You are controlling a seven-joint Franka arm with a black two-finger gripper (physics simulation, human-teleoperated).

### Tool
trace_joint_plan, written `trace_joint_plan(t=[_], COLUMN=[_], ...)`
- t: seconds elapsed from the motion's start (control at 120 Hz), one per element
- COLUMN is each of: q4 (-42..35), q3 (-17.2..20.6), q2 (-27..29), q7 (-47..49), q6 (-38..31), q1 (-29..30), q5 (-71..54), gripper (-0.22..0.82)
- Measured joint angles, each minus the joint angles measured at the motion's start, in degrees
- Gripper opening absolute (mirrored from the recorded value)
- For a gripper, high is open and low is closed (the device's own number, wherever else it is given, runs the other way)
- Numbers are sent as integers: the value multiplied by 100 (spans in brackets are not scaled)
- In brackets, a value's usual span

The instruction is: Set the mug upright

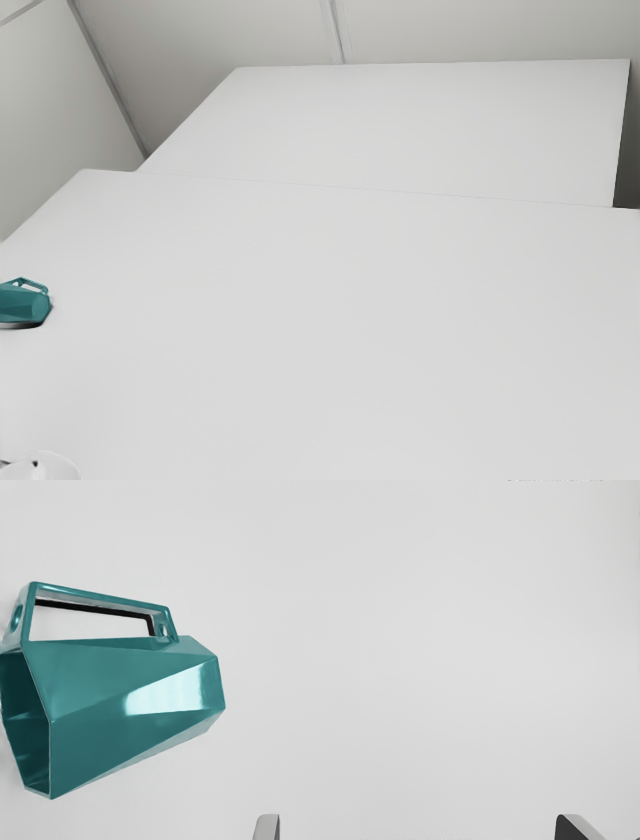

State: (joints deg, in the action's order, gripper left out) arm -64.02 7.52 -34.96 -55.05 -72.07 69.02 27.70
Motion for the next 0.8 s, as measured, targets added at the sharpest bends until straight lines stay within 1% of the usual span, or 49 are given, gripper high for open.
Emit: trace_joint_plan(t=[0.142,0.233,0.35,0.55,0.8], q4=[235,423,475,469,445], q3=[233,341,510,530,582], q2=[-449,-782,-1122,-1413,-1575], q7=[-284,-451,-625,-816,-957], q6=[-88,-220,-443,-835,-1244], q1=[382,430,437,444,442], q5=[-1,-1,0,33,64], gripper=[60,60,60,60,60])
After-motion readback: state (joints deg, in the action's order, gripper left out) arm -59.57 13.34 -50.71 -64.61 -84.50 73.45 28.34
